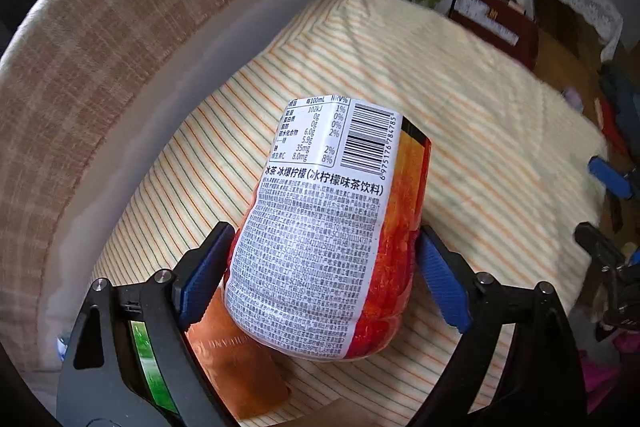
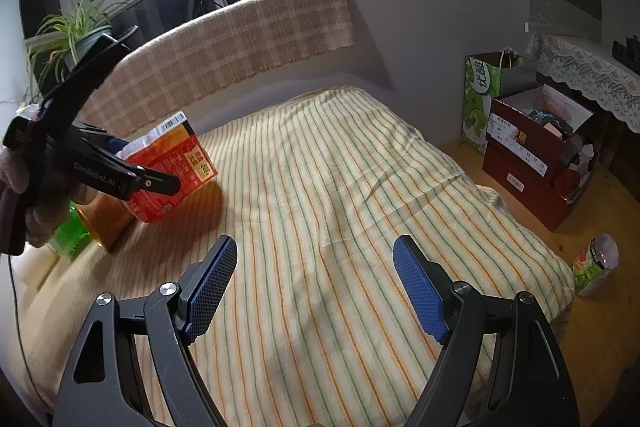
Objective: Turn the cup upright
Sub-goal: 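Lift the tea bottle with the left tool and carry it toward the right tool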
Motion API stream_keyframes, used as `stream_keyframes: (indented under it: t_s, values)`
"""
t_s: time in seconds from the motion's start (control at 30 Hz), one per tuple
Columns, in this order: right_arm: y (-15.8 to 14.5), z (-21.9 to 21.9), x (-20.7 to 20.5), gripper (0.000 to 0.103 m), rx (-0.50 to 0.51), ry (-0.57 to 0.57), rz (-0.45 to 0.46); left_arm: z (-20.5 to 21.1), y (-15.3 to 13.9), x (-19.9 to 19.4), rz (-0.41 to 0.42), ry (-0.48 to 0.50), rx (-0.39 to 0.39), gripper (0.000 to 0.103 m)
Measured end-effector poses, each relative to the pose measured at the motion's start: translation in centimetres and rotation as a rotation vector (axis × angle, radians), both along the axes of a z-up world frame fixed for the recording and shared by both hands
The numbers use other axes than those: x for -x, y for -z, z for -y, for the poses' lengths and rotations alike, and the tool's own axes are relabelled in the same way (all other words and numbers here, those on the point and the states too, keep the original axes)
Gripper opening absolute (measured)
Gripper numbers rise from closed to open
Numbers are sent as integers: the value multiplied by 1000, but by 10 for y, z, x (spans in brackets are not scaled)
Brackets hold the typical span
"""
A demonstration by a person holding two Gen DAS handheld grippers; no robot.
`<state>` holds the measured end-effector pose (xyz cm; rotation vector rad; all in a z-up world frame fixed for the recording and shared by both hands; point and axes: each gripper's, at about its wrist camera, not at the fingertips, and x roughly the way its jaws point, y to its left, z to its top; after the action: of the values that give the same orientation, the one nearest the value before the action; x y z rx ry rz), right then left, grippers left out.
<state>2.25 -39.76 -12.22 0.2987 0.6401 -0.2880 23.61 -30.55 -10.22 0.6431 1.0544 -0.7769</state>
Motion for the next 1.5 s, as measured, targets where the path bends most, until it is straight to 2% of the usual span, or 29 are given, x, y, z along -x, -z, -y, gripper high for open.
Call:
stream_keyframes:
  t_s: [0.33,0.57,0.7,0.83,1.07,1.23,1.5]
  values:
    - [-17,-7,14,80,14,-26,39,-49,-48,41,-15,-94,120,92]
    - [-27,-27,23,80,12,-83,69,-112,-64,77,-20,-235,174,92]
    - [-29,-41,23,80,4,-127,73,-150,-56,95,-53,-342,204,92]
    - [-31,-57,23,80,14,-175,74,-189,-39,106,-130,-473,264,92]
    - [-31,-78,21,80,-2,-231,71,-220,-4,97,-232,-638,329,92]
    - [-32,-90,22,80,-7,-260,65,-228,6,91,-230,-682,350,92]
    - [-27,-101,20,80,-19,-273,44,-236,20,81,-279,-719,376,93]
